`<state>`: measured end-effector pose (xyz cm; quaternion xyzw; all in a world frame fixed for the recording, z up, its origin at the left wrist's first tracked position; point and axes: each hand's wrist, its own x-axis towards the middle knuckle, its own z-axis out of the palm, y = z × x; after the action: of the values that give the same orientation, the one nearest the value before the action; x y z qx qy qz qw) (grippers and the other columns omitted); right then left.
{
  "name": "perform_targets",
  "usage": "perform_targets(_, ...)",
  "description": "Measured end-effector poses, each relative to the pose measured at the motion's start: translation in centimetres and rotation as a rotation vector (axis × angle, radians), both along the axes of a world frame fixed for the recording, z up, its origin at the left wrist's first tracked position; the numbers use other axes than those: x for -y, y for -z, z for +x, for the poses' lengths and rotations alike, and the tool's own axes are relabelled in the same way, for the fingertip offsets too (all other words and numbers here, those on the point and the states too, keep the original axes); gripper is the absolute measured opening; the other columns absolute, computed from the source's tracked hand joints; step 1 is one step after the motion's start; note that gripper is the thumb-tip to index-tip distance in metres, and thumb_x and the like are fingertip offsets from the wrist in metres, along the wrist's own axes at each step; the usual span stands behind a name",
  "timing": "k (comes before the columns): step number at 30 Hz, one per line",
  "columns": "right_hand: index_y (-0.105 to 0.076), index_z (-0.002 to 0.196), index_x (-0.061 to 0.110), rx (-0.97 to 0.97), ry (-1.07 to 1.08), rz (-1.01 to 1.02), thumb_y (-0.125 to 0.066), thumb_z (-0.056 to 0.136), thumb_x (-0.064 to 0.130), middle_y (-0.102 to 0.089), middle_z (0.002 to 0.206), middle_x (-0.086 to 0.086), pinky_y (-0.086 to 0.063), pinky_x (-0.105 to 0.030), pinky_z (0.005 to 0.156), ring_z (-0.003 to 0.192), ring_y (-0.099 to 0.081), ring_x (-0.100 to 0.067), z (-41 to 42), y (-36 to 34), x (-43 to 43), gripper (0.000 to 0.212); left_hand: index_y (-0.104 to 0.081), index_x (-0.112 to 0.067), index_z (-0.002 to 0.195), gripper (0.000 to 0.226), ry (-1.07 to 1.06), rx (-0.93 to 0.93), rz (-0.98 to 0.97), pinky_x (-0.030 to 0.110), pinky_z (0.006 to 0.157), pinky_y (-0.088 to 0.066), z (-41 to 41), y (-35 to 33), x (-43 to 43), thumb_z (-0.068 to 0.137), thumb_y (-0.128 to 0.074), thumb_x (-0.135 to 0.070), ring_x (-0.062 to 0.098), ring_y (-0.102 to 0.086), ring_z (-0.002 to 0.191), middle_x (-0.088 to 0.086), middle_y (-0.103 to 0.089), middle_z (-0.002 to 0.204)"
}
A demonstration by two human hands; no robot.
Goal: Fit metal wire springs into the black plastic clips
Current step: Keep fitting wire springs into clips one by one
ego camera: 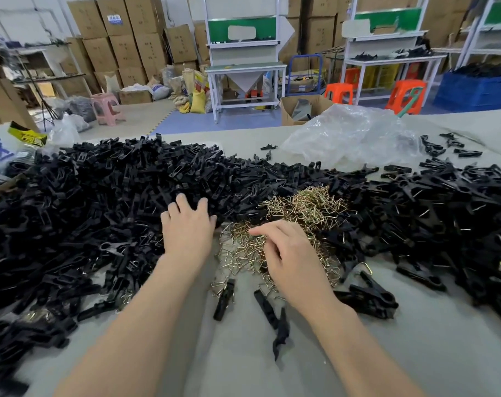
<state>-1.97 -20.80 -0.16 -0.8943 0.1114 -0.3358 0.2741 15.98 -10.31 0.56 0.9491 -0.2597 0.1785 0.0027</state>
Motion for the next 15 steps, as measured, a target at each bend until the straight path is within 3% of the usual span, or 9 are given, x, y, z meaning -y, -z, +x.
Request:
perform_targets(5,-0.070,0.115,0.020,0.018,0.004,-0.015,-0.052,0.099,0.005,-0.065,0.112,0.010,-0.041,-0.024,0.101,0.110,-0.049,-0.008,0.1,0.1,-0.1,0.029,-0.046,-0.013,0.136,0.039,0.084,-0.104,0.080,0.042,0.087,-0.047,0.5,-1.6,0.2,0.101,-0.049,-0.031,0.035,-0.046,0.119,0.015,-0.043,0.135)
perform_targets(9,-0.070,0.113,0.021,0.044,0.010,-0.015,-0.051,0.098,0.006,-0.065,0.111,0.012,-0.043,-0.026,0.099,0.108,-0.048,-0.006,0.1,0.2,-0.1,0.029,-0.046,-0.019,0.134,0.036,0.169,-0.165,0.022,0.038,0.077,-0.044,-0.6,-2.6,-1.0,0.100,-0.049,-0.031,0.028,-0.046,0.117,0.006,-0.050,0.127)
perform_targets(12,-0.070,0.114,0.020,0.075,0.018,-0.015,-0.051,0.097,0.005,-0.065,0.110,0.011,-0.044,-0.030,0.099,0.108,-0.047,-0.006,0.0,0.2,-0.2,0.030,-0.049,-0.026,0.135,0.034,0.217,-0.181,-0.179,0.037,0.076,-0.044,-1.6,-3.3,-2.4,0.102,-0.047,-0.033,0.022,-0.047,0.118,-0.001,-0.056,0.126)
perform_targets(15,-0.070,0.116,0.020,0.100,0.029,-0.009,-0.052,0.097,0.002,-0.065,0.111,0.010,-0.044,-0.032,0.100,0.109,-0.048,-0.008,-0.3,0.1,-0.4,0.032,-0.056,-0.026,0.129,0.029,0.275,-0.257,-0.605,0.032,0.080,-0.050,-3.5,-3.3,-3.6,0.100,-0.054,-0.029,0.016,-0.058,0.103,-0.007,-0.064,0.114)
